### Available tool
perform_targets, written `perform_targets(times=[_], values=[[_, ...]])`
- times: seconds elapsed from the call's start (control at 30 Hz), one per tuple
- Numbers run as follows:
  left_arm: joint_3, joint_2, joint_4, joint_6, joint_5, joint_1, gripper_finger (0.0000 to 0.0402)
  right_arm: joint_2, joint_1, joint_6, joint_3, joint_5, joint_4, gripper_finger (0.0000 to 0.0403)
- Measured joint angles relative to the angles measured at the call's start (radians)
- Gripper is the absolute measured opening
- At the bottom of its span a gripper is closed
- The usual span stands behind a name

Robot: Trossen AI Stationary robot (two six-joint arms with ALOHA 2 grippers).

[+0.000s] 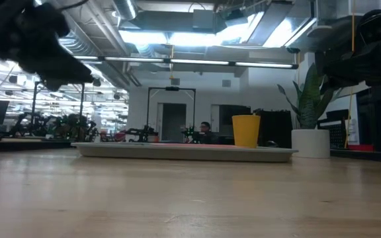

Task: Pick and place plate/cup/fork/spoon on tray
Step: Return to Home Position

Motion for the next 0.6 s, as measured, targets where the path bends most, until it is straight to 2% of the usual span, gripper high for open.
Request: perform_targets(times=[0.13,0.43,0.6], values=[[-0.172,-0.067,0.247,0.041,0.017,0.003,0.0082,0.000,0.000,0.000,0.000,0.000,0.000,0.0056],[-0.176,-0.136,0.249,0.226,0.066,0.004,0.0082,0.000,0.000,0.000,0.000,0.001,0.000,0.0056],[-0.179,-0.198,0.161,0.266,0.102,0.024,0.0082,0.000,0.000,0.000,0.000,0.000,0.000,0.0056]])
